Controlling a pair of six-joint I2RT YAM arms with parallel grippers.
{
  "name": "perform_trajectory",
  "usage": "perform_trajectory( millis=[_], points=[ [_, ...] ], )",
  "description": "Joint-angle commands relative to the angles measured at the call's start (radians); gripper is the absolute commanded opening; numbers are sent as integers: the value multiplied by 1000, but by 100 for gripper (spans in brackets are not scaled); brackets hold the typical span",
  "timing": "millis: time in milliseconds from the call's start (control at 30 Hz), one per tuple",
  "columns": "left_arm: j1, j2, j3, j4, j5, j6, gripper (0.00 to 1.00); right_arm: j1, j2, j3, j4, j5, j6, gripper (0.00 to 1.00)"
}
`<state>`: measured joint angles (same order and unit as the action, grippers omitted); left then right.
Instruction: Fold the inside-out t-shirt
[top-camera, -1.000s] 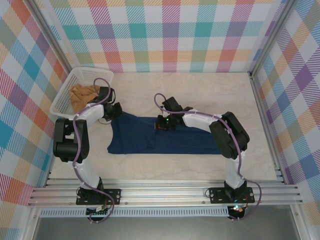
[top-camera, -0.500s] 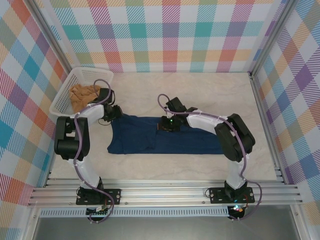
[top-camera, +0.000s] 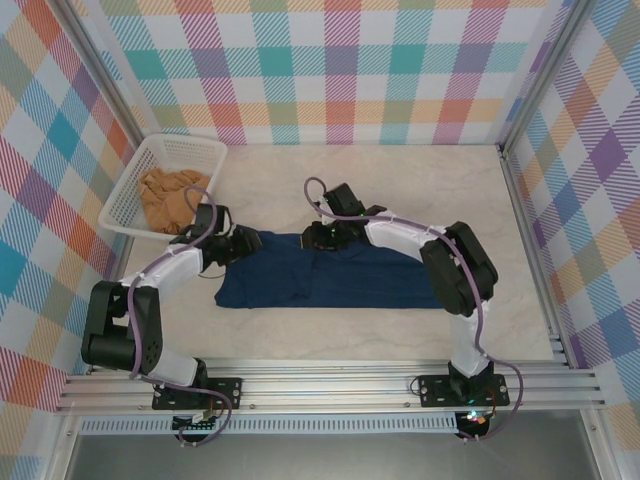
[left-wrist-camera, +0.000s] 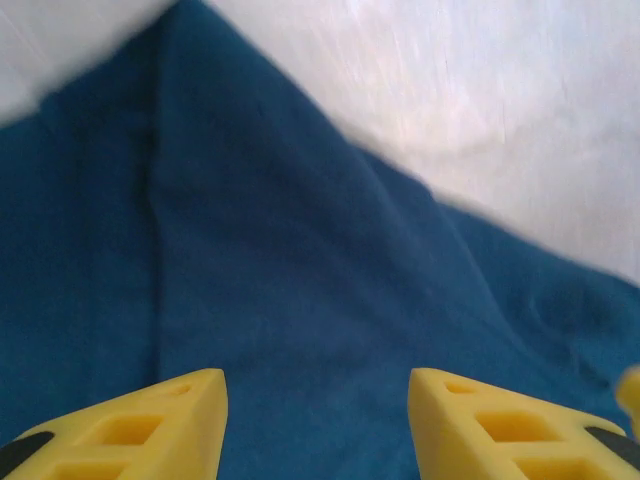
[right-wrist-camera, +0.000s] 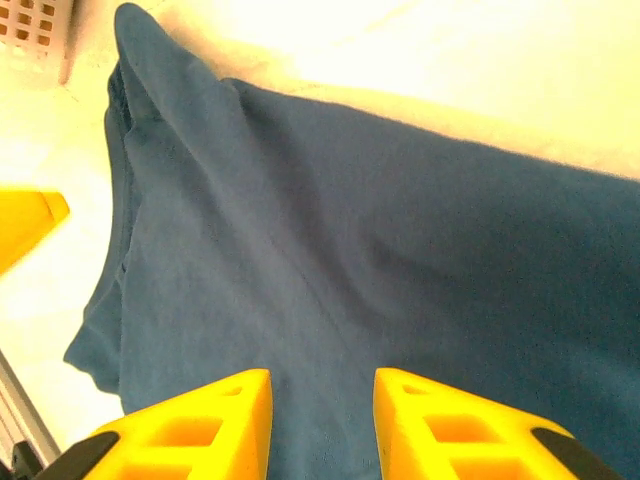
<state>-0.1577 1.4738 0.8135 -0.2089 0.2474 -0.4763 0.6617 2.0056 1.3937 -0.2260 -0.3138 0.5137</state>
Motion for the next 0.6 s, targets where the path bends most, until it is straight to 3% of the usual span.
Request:
perform_trajectory(
  millis=[0, 200, 400, 533, 567],
  points=[
    [-26, 53, -40, 59, 52, -21, 51, 3, 69, 50, -58, 2, -21, 29],
    [-29, 125, -93, 94, 31, -15, 50, -17, 107, 15, -91, 34, -21, 26],
    [-29, 49, -97, 75, 13, 13, 51, -39, 11, -3, -159, 64, -116, 31],
    [-27, -59, -99, 17, -95, 36, 53, -50, -115, -73, -183, 73, -170, 37],
    [-23, -89, -100, -4, -141, 41, 57, -50, -146, -99, -184, 81, -180, 38]
  ],
)
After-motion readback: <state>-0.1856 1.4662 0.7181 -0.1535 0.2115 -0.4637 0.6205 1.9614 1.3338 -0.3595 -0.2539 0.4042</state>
